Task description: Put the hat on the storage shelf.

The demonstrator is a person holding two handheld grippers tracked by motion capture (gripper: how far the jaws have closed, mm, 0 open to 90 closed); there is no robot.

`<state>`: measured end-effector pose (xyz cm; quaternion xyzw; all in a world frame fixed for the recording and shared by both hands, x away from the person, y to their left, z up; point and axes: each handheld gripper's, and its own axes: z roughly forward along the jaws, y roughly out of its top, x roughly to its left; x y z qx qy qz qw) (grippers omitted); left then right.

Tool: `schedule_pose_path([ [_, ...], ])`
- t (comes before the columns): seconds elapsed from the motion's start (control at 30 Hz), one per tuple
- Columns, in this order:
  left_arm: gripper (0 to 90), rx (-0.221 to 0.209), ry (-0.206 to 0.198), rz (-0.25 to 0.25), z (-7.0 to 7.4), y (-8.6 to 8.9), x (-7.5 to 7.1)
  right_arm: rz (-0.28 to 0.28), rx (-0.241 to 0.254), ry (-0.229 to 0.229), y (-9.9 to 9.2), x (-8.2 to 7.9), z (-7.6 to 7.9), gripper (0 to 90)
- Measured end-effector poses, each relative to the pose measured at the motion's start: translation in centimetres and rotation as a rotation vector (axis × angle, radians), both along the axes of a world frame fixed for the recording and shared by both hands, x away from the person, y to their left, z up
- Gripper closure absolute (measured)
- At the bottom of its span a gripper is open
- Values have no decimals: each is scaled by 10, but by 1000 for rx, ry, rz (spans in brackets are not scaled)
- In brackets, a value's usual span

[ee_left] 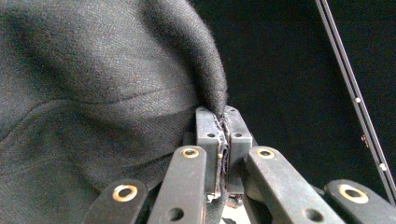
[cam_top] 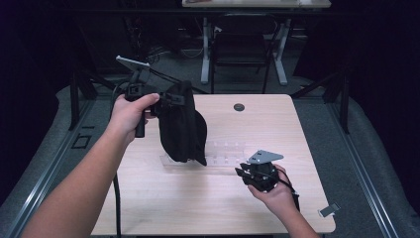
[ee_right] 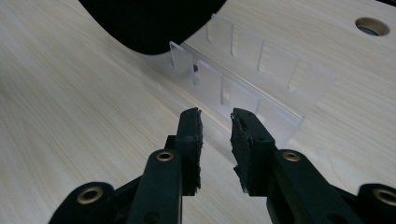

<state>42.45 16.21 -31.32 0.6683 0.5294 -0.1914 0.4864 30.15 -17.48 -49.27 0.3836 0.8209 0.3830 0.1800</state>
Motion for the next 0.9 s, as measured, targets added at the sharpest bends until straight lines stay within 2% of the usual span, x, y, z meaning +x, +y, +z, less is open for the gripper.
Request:
schedule_pose_path([
  [0.43,881,4,4,3,1,-1,0,87,22,-7,37,13,14,756],
  [0.83,880,9,-3,-3,2,-6,0,185,24,-28,72,11,30,768],
  [0.9,881,9,-3,-4,2,-6,1,187,30,-32,75,11,31,769],
])
